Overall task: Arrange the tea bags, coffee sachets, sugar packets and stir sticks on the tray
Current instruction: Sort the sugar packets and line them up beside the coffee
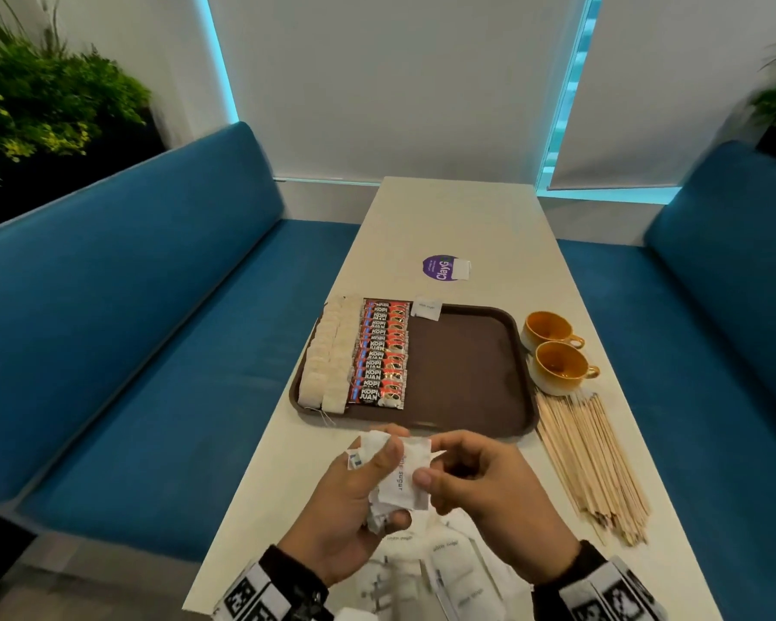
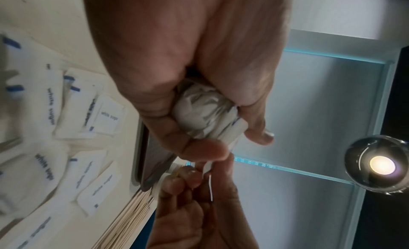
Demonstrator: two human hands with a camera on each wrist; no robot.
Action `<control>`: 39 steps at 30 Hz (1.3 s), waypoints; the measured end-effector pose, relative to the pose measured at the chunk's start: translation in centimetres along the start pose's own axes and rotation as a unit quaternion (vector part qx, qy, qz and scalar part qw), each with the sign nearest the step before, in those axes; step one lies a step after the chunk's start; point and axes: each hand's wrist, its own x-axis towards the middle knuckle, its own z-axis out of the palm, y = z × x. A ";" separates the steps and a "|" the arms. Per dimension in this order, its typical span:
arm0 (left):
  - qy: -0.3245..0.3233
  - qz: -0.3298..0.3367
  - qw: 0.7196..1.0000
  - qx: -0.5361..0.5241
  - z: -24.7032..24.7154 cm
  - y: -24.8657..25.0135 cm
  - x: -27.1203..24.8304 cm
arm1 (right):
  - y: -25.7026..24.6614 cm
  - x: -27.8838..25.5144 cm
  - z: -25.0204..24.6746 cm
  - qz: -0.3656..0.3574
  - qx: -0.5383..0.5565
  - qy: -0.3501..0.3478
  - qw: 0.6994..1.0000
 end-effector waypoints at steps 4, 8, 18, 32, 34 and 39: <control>-0.023 -0.003 1.000 0.004 -0.2 -0.5 -1.0 | 0.7 -0.6 0.0 0.008 0.031 0.013 0.999; -0.044 0.009 0.999 0.025 -0.5 -1.0 -1.6 | 0.7 -1.0 0.0 0.052 0.118 0.036 0.991; 0.049 0.044 0.996 0.061 0.0 -1.1 -1.8 | 1.2 -1.9 0.2 0.072 0.136 0.040 0.987; -0.047 -0.123 0.990 -0.041 -0.3 -1.4 -2.5 | 0.1 -1.8 -2.2 -0.076 0.053 0.029 0.995; -0.069 -0.107 0.992 -0.025 -0.1 -1.4 -2.4 | 0.5 -1.7 -2.2 -0.086 0.036 0.022 0.995; -0.039 -0.039 0.997 0.058 0.4 -1.0 -2.1 | 0.9 -1.9 -2.4 -0.084 0.055 -0.006 0.995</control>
